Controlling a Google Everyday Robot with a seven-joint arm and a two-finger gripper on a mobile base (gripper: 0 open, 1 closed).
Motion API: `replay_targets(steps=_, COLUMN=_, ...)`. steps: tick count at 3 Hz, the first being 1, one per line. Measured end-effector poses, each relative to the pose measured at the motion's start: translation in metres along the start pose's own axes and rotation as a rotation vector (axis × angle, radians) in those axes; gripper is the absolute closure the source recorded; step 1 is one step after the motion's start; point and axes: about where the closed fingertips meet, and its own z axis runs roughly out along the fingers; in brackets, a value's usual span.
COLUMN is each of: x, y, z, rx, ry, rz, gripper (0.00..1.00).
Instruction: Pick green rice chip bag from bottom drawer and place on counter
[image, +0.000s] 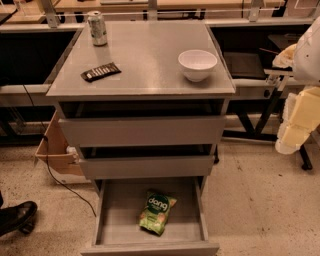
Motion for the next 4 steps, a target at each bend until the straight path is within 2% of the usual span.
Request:
replay_targets(steps=1, x=0.000, y=0.000, z=0.000, rx=0.000, ry=0.000, rz=0.000, gripper=0.00)
replay_targets(steps=2, x=0.000, y=0.003, z=0.018, rx=0.020, ry=-0.015, rz=0.010, gripper=0.00)
replay_targets(steps=3, x=0.003, y=0.014, z=0.068, rx=0.018, ry=-0.032, rz=0.031, gripper=0.00)
replay_targets(steps=4, x=0.000, y=0.035, z=0.157, rx=-0.047, ry=-0.062, rz=0.054, gripper=0.00)
